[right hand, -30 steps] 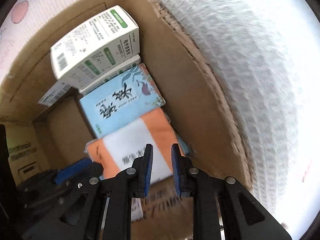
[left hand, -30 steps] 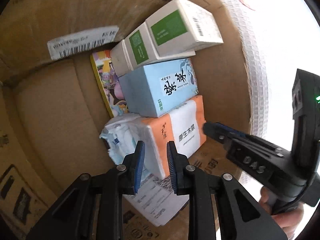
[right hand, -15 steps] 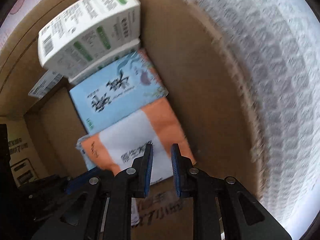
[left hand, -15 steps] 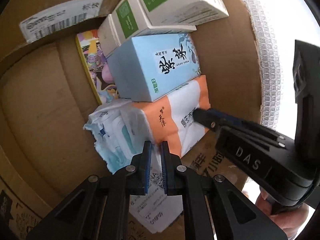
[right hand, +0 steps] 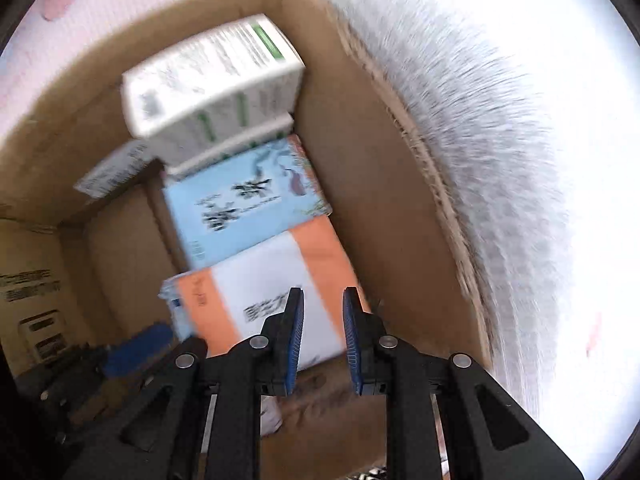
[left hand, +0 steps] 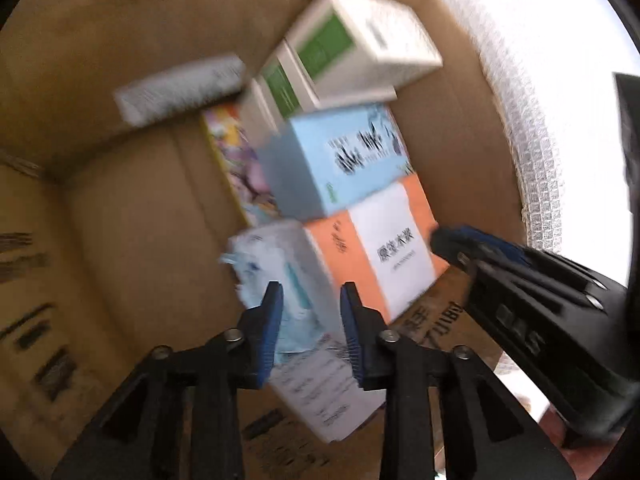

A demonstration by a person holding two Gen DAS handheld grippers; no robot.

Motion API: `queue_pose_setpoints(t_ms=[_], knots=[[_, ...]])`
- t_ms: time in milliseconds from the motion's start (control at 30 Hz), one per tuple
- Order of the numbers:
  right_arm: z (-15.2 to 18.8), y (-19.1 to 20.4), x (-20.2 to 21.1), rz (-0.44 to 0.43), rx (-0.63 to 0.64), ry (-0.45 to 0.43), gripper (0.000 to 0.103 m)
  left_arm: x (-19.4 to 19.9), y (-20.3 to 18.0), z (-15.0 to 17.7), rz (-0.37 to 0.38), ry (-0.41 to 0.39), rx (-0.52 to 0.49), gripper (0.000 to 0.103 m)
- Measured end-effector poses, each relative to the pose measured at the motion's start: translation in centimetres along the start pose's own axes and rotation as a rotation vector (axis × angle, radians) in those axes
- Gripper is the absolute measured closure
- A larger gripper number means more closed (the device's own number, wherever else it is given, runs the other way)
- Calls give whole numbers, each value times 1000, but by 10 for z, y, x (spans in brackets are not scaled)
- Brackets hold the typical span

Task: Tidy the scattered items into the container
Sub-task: 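Open the right gripper to release the tissue pack in the box, then withdraw the right tool from the box back toward the tubes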

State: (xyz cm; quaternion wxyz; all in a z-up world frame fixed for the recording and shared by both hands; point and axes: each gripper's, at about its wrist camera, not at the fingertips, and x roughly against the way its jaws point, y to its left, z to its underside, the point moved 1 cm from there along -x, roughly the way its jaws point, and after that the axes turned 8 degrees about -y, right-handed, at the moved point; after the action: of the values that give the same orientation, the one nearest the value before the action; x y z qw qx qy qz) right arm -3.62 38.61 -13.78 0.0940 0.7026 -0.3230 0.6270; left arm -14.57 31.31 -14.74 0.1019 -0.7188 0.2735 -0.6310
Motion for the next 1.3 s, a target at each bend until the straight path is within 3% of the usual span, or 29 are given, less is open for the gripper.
queue_pose_setpoints(t_ms=[200, 300, 400, 500, 567, 700, 800, 900, 967, 1000, 1033, 1100, 1167, 1300], knots=[[19, 23, 63, 3, 53, -89, 87, 56, 10, 12, -23, -87, -12, 53], [42, 11, 91, -35, 9, -147, 87, 88, 21, 17, -41, -154, -76, 50], [44, 14, 116, -66, -44, -252, 87, 118, 22, 42, -48, -263, -175, 50], [78, 19, 141, -85, -103, -379, 86, 129, 41, 60, 9, -375, -245, 50], [98, 35, 150, -154, -137, -455, 86, 152, 49, 75, 20, -435, -276, 49], [129, 54, 156, -254, -233, -536, 85, 204, 83, 101, 20, -603, -259, 49], [148, 71, 163, -264, -274, -603, 85, 231, 111, 118, 17, -676, -248, 46], [171, 92, 168, -304, -308, -742, 85, 251, 139, 142, -9, -736, -277, 44], [200, 104, 178, -341, -353, -961, 84, 262, 157, 160, -40, -762, -304, 43], [221, 110, 184, -351, -410, -1085, 75, 266, 167, 170, -49, -759, -323, 42], [239, 117, 187, -359, -459, -1174, 50, 268, 175, 177, -60, -751, -342, 41], [267, 137, 194, -376, -450, -1305, 11, 272, 189, 195, -104, -741, -387, 39], [283, 158, 201, -366, -354, -1379, 9, 276, 204, 215, -152, -742, -427, 38], [288, 210, 199, -320, -145, -1345, 9, 285, 239, 243, -204, -731, -379, 35]])
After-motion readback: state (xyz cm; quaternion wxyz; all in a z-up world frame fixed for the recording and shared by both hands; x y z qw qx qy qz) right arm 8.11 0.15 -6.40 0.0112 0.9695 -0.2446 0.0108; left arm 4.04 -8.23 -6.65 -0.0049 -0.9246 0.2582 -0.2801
